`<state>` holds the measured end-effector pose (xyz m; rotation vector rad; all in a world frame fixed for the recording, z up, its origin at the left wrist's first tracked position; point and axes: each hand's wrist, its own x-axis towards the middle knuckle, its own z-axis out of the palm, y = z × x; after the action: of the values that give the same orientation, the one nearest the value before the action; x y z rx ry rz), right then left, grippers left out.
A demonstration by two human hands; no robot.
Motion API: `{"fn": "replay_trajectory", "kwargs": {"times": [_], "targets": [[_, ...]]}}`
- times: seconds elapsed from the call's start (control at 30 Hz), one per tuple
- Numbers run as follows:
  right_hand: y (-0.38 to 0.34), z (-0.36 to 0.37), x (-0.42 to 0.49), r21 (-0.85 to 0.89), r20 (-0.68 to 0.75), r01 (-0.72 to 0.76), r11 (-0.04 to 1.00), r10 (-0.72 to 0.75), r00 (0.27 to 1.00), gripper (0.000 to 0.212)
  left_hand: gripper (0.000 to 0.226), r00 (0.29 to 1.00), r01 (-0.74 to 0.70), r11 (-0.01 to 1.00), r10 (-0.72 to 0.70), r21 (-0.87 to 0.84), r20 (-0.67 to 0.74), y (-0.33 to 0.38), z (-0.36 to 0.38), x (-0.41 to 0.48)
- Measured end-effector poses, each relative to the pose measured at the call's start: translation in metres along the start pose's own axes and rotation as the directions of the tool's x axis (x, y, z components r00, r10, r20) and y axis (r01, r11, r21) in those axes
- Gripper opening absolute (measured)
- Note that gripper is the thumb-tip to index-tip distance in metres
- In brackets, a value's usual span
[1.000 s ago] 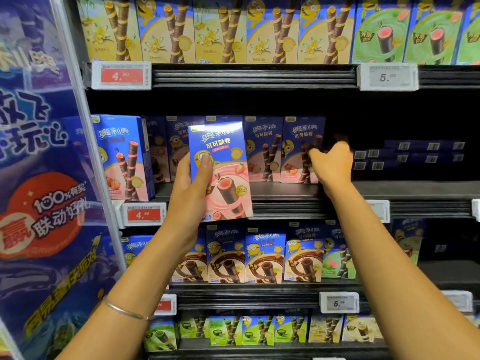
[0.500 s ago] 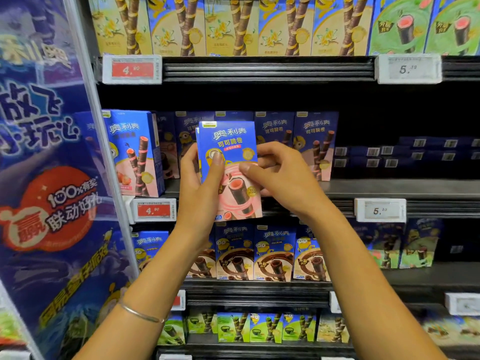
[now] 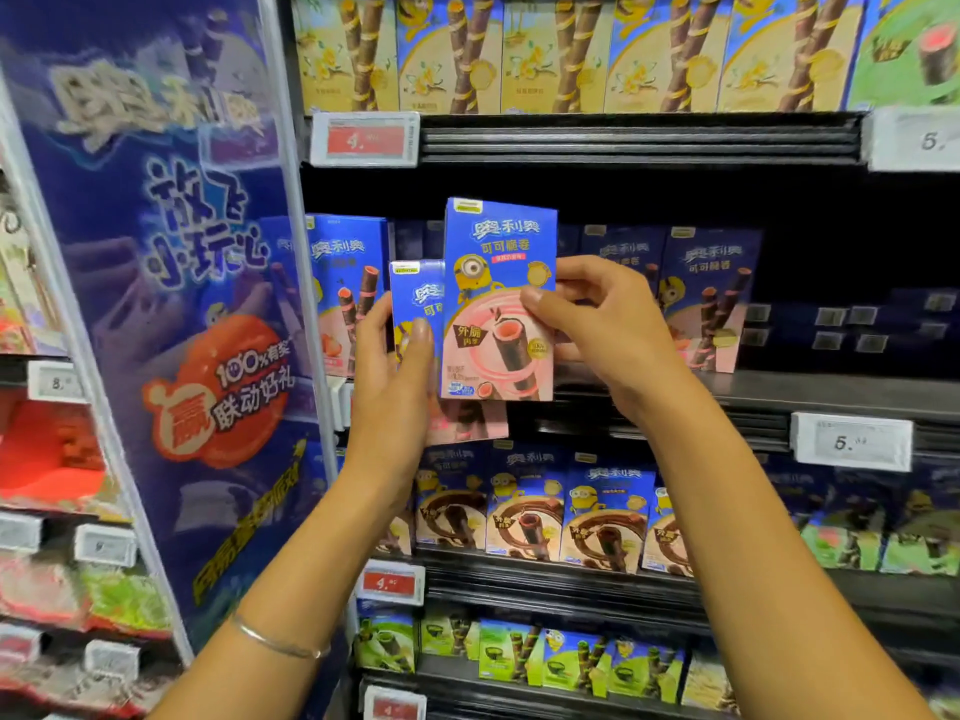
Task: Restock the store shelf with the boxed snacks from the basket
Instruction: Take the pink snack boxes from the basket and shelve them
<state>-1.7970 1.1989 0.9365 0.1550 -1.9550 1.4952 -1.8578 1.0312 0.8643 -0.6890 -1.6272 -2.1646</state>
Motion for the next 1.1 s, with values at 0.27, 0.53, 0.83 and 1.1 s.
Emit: {"fn": "replay_trajectory", "kwargs": {"times": [0.27,0.53,0.83,1.1], "targets": [[-0.003,-0.007,0.024,0.092,-0.091,-0.046,0.995,0.054,0.994,0.020,0.046,0.999,-0.037,0.978,0.039,0.204,-0.004,-0.007,-0.021,-0.017],[0.015,0.002,0.046,0.281,-0.123,-0.120,0.952,0.160,0.979,0.005,0.042,0.999,0.026,0.978,-0.017,0.205,-0.049,-0.019,-0.032,-0.039],[0.041,0.031,0.063,-0.261,-0.295,0.022,0.965,-0.101,0.950,0.030,0.037,0.987,-0.030,0.990,0.051,0.140,-0.151,-0.013,-0.039,-0.037],[0.059,0.065,0.067,-0.511,-0.269,-0.008,0.860,-0.151,0.951,0.033,0.036,0.989,-0.066,0.996,0.072,0.055,-0.126,-0.001,-0.038,-0.027]]}}
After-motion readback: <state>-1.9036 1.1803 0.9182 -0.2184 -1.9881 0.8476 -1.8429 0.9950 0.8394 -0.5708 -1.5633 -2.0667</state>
